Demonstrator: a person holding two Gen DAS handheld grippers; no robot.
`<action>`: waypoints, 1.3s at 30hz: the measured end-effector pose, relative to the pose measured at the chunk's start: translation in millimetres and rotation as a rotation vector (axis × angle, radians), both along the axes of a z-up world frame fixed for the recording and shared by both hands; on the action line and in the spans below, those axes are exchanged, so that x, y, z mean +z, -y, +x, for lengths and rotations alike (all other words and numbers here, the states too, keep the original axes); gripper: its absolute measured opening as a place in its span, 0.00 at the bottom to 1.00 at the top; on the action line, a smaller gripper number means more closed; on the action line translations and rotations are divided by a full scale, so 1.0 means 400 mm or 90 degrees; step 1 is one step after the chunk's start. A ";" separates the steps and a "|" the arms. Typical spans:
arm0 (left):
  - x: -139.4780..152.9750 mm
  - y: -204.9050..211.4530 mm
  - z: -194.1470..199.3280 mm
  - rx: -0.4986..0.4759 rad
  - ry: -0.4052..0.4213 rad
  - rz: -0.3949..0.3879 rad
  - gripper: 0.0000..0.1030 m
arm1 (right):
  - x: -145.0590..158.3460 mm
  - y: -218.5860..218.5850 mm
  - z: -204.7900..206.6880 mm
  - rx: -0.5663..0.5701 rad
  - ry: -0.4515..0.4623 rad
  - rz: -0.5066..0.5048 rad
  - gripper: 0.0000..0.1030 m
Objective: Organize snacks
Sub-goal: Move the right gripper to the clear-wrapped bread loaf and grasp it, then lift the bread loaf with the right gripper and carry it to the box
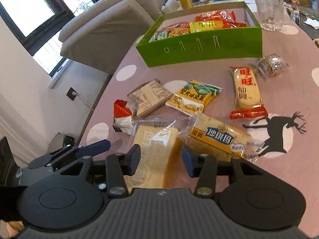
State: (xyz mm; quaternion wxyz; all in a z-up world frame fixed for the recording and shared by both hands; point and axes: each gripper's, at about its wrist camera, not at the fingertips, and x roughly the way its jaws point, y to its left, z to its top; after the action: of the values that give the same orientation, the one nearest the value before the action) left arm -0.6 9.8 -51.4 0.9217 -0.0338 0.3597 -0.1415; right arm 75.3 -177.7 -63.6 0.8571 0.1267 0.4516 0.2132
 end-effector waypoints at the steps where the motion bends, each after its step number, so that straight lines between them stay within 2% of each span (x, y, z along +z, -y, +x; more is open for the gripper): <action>1: -0.002 -0.001 -0.001 -0.001 0.000 0.002 0.62 | -0.002 -0.004 0.002 -0.001 -0.004 -0.001 0.24; 10: -0.028 -0.001 -0.002 -0.025 -0.020 -0.008 0.58 | -0.032 -0.009 0.017 -0.021 -0.045 -0.003 0.24; 17: -0.042 0.004 0.013 -0.059 -0.045 -0.045 0.58 | -0.050 -0.013 0.021 -0.015 -0.070 0.007 0.24; 23: -0.042 0.019 0.014 -0.071 -0.042 -0.044 0.57 | -0.053 -0.021 0.026 -0.006 -0.077 0.010 0.25; 39: 0.025 0.034 -0.017 -0.066 0.022 -0.011 0.54 | 0.002 -0.034 -0.007 0.021 -0.002 0.009 0.25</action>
State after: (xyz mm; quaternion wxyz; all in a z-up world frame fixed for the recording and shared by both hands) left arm -7.5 -3.8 -41.4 0.9187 -0.0207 0.3440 -0.1931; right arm 72.6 -163.9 -62.8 0.8520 0.1255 0.4532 0.2302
